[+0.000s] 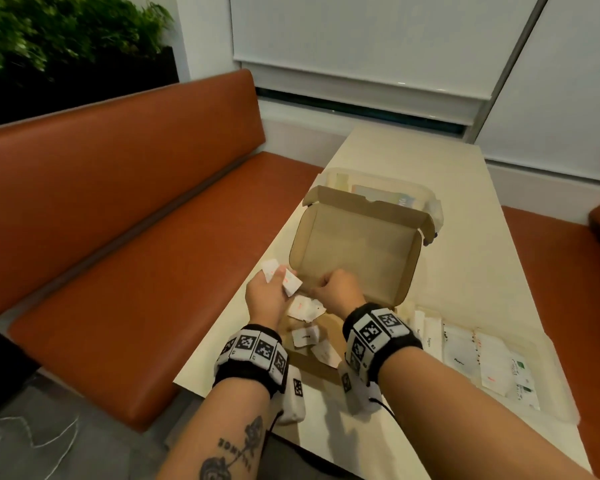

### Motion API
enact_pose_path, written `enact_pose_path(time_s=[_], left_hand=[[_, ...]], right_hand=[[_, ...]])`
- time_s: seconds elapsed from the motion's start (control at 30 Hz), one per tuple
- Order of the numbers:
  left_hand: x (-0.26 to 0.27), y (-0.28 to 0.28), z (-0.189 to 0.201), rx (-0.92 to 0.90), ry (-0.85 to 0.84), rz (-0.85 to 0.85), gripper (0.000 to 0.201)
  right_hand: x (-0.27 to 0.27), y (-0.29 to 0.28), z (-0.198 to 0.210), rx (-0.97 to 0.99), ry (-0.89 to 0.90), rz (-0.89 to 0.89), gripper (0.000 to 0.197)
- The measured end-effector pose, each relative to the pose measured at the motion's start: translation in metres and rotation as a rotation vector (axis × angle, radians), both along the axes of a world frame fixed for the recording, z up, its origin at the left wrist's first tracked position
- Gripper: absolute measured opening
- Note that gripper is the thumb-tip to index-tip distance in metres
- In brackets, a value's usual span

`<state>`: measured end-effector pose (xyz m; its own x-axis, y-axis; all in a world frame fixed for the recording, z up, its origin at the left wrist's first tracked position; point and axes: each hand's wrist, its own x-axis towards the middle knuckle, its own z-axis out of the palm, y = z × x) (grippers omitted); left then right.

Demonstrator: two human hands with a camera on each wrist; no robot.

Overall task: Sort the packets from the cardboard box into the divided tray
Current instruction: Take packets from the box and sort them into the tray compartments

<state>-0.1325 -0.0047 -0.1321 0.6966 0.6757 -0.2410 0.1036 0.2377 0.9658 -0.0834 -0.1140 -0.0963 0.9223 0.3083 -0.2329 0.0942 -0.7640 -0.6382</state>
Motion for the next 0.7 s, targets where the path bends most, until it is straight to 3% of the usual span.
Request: enact_pose_path(time_s=[0.1,0.23,0.47,0.57,0.7], left_hand=[[-0.002,0.005,-0.009,-0.004,0.051,0.016,0.018],[-0.003,0.005,-0.017,0.021,0.063,0.022,0.028],[-0.002,0.003,-0.017,0.196,0.137,-0.026,0.028],[-0.003,0.002,-0.016,0.175,0.135,-0.019,0.028],[-0.005,0.003,-0.014,0.098,0.097,-0.023,0.028]], right_hand=[[-0.003,0.010,-0.008,-0.296,-0.041,0.222,0.025],[-0.010,0.028,-0.018,-0.445,-0.071,0.432,0.028],[-0.009,0.033,-0.025,-0.594,-0.025,0.427,0.037],[-0.010,0.033,-0.023,-0.586,0.004,0.396,0.043],[-0.010,0.030,-0.020,-0.616,-0.026,0.480,0.042]])
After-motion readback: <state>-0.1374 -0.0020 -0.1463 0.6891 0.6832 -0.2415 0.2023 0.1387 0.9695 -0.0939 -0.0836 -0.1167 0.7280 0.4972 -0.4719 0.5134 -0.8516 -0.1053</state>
